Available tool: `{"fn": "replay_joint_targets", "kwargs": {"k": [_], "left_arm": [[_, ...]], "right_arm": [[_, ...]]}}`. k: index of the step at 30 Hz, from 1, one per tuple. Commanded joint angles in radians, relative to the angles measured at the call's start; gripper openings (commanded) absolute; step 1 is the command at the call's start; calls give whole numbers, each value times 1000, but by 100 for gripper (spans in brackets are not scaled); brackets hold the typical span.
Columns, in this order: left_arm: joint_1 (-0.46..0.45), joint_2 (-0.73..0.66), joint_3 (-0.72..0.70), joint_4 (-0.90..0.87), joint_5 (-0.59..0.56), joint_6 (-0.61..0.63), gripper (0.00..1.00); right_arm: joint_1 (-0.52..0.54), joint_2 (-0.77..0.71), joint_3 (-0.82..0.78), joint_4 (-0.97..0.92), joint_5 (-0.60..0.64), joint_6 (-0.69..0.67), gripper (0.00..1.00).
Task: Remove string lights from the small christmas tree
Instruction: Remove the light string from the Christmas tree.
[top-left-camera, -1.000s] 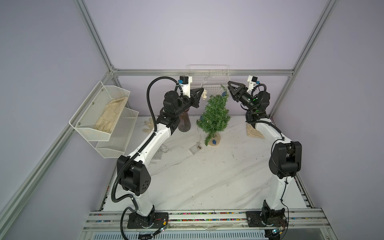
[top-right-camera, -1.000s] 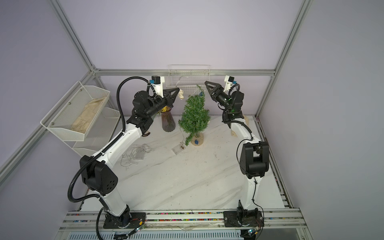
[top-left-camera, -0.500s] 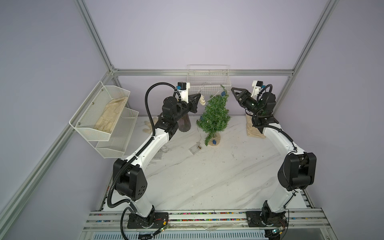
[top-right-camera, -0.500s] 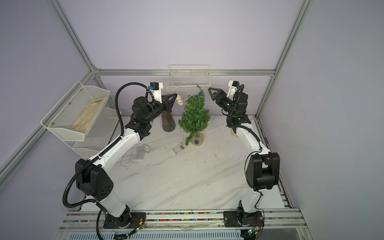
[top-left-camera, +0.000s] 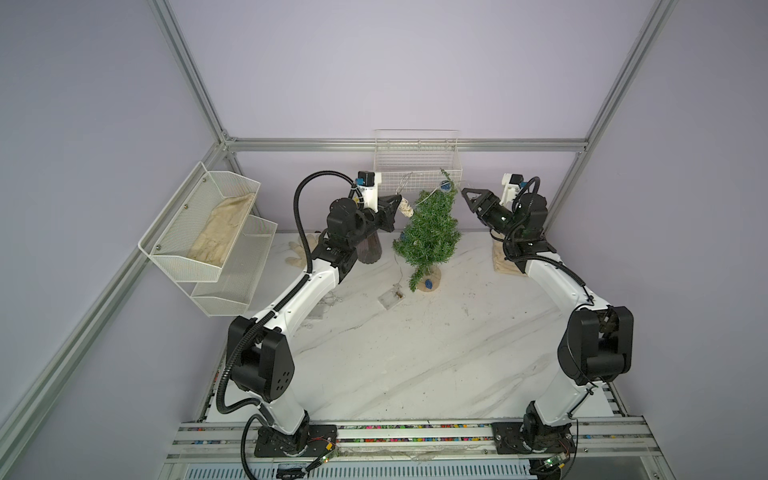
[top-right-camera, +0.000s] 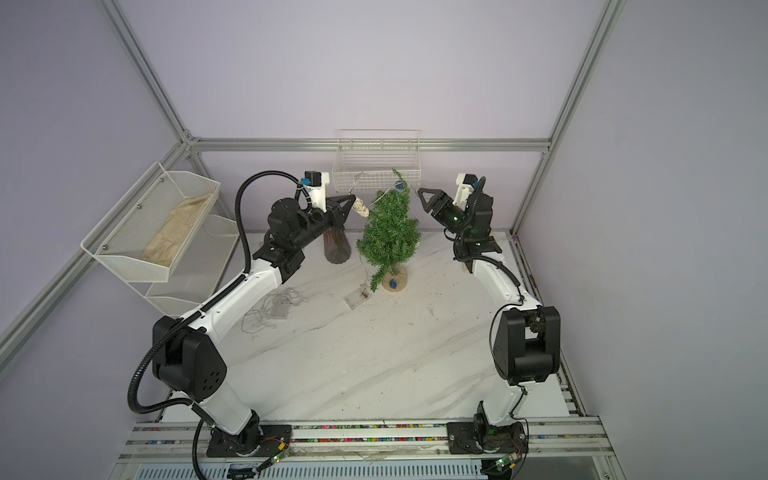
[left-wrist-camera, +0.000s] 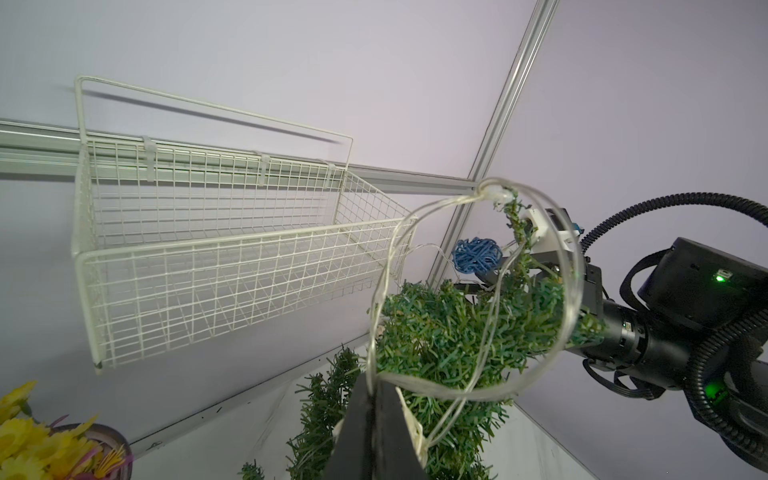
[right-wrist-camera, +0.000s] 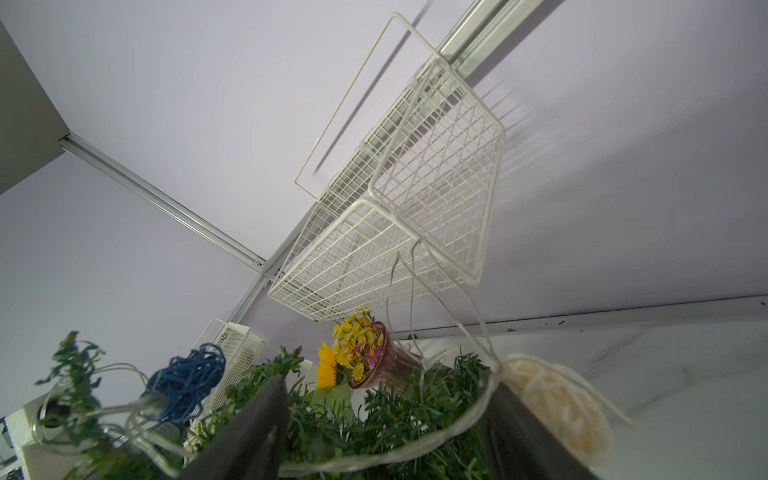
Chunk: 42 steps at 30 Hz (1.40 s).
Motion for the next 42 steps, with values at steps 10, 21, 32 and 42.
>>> {"fn": "replay_joint_targets", "kwargs": {"k": [10, 21, 32, 42], "left_arm": [[7, -41, -84, 32, -20, 43, 0], [9, -57, -138, 32, -32, 59, 0], [9, -87, -124, 13, -13, 58, 0], [7, -75, 29, -8, 11, 21, 0]], "right_arm": [[-15, -45, 103, -181, -47, -46, 97], [-31, -60, 36, -165, -65, -46, 97], [-43, -54, 67, -304, 7, -53, 97], [-48, -22, 134, -287, -25, 14, 96]]}}
